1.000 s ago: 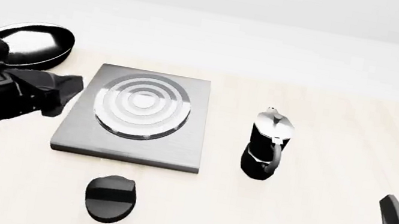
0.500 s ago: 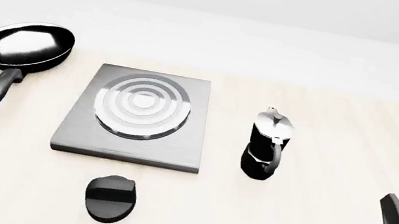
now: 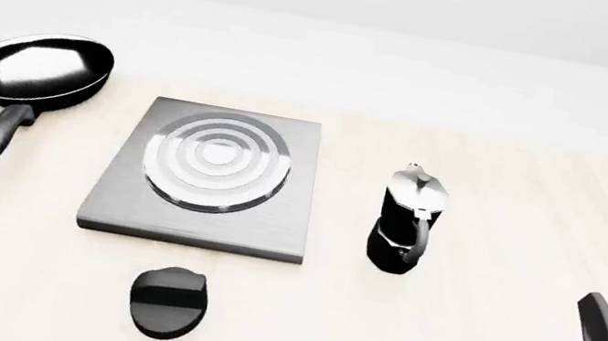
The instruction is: Turn on the stove and put the moka pot on it.
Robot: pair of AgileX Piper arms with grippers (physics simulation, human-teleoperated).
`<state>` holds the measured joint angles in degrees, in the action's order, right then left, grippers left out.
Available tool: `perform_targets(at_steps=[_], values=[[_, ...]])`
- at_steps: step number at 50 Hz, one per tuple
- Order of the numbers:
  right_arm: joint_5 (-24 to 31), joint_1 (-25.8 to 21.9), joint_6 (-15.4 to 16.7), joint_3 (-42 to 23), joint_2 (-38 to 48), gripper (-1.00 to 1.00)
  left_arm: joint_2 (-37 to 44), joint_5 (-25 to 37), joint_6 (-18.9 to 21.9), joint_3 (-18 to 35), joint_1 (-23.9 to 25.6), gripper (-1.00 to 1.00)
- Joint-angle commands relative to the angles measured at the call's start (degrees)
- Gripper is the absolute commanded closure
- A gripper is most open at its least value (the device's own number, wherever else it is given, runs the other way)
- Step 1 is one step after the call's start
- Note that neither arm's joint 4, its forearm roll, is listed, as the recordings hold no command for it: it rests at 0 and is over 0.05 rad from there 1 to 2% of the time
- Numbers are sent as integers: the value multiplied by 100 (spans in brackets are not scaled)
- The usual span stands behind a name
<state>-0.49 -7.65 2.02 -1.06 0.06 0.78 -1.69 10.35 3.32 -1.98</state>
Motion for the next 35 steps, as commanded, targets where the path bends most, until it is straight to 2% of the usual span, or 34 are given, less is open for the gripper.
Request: perform_targets(at_steps=[1,4,6,8,10,15,17,20,23,27,31,35], values=[[109,-298,226,-171,45,-100,-78,-127,-1,-329,-171,-100],[-108,-429,375,-160,453,-100,-78,-89,10,-330,-174,-100],[-445,-261,406,-150,980,-100,-78,-64,10,-329,-189,-100],[-530,-204,468,-187,1107,-100,-78,-62,13,-329,-208,-100],[-752,-92,686,-188,1446,-100,-78,-62,19,-329,-223,-100],[-984,-200,619,-233,1810,-100,-78,-2,48,-330,-204,-100],[-1154,-248,730,-197,2027,-100,-78,-8,62,-329,-199,-100],[-1421,-450,613,-194,2462,-100,-78,3,46,-328,-207,-100],[-1550,-420,563,-211,2700,-100,-78,0,43,-328,-226,-100],[-1579,-479,547,-254,2792,-100,-78,25,36,-329,-231,-100],[-1645,-779,531,-305,2907,-100,-78,64,25,-330,-241,-100],[-1663,-779,554,-338,2944,-100,-78,50,47,-330,-224,-100]])
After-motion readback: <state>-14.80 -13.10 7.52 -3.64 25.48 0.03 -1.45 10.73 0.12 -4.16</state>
